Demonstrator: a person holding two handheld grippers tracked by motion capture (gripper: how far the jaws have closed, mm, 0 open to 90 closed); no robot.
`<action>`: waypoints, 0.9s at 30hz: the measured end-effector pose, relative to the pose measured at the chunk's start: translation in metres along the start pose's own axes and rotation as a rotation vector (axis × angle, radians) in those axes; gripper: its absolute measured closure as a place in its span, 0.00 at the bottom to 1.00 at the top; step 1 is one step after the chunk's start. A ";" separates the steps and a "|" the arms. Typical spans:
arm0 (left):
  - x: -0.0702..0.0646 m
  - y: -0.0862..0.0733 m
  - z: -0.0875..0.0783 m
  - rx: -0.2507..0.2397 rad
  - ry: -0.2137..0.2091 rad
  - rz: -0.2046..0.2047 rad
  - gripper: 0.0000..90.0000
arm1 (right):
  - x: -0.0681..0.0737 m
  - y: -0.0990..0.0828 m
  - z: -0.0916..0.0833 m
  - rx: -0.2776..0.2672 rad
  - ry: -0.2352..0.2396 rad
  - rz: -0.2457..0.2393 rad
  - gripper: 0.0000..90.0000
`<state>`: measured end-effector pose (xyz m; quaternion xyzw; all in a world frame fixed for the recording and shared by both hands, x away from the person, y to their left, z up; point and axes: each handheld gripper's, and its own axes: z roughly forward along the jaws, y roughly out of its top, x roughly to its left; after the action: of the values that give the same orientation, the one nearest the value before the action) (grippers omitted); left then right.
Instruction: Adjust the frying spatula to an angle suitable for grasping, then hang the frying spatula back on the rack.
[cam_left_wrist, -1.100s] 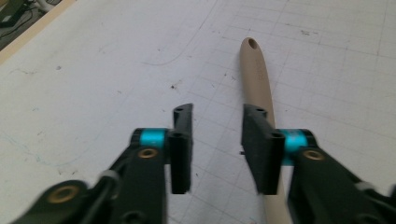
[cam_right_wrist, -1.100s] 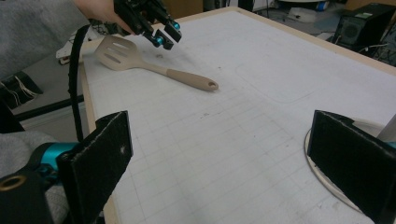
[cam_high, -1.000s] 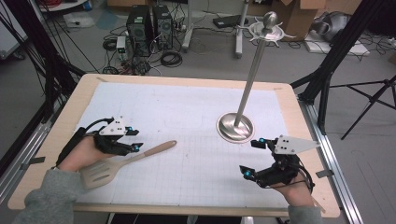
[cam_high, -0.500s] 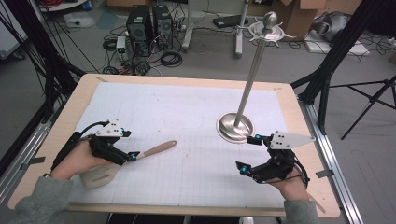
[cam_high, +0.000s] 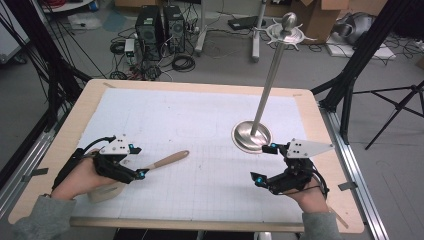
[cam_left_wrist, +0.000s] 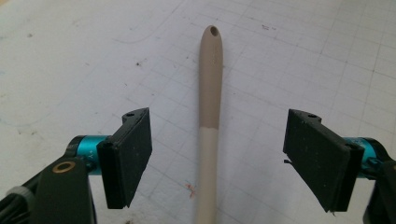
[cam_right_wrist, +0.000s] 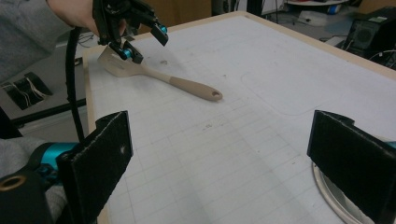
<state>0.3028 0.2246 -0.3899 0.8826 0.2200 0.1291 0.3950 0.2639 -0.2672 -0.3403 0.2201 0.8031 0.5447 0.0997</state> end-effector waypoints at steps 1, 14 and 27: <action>0.000 -0.001 0.000 0.005 0.003 0.001 0.28 | 0.000 0.000 0.001 0.003 0.002 0.001 0.06; -0.002 -0.005 -0.004 0.020 0.006 0.008 0.31 | 0.002 0.001 0.003 0.005 0.012 -0.005 0.06; -0.002 -0.006 -0.001 0.066 -0.008 0.006 0.35 | 0.001 0.001 0.002 0.005 0.010 -0.003 0.06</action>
<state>0.2988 0.2274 -0.3942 0.8963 0.2200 0.1193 0.3662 0.2644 -0.2645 -0.3400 0.2166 0.8053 0.5435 0.0960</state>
